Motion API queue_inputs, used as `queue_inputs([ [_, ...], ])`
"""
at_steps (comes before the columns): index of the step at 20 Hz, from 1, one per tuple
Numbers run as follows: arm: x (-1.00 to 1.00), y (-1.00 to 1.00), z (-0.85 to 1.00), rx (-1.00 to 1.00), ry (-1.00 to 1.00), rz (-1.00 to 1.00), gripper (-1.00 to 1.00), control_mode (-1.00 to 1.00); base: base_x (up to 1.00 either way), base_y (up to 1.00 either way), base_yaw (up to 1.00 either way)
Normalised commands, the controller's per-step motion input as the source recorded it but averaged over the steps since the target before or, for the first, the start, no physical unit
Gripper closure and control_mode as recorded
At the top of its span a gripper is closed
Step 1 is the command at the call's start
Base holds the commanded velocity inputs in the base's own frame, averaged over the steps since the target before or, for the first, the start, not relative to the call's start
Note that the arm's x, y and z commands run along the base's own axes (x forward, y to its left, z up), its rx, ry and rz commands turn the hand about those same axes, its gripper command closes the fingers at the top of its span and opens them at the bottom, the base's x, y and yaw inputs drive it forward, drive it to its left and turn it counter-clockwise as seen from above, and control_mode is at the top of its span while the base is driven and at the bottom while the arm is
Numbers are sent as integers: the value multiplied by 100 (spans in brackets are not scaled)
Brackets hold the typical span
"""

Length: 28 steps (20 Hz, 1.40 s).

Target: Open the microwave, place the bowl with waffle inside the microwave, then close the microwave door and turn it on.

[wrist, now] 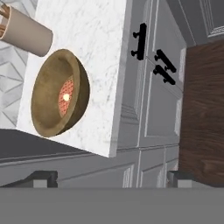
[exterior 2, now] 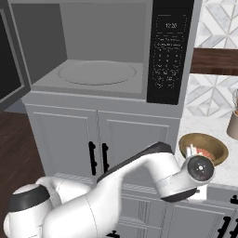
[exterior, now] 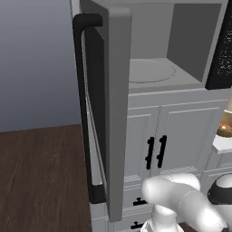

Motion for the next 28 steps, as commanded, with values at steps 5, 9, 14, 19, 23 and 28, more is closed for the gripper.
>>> queue_inputs([
  [5,7,-32,-4,8,-1,7,-100,-100,0,0,0],
  [9,28,-2,-15,8,0,0,-100,-100,0,0,0],
  [14,30,-3,-16,8,-5,0,-100,-100,0,0,0],
  [19,26,-5,-25,7,-1,0,-100,-100,0,0,0],
  [23,28,-10,-16,7,0,0,-100,-100,0,0,0],
  [28,17,-26,0,9,0,0,-100,-100,0,0,0],
])
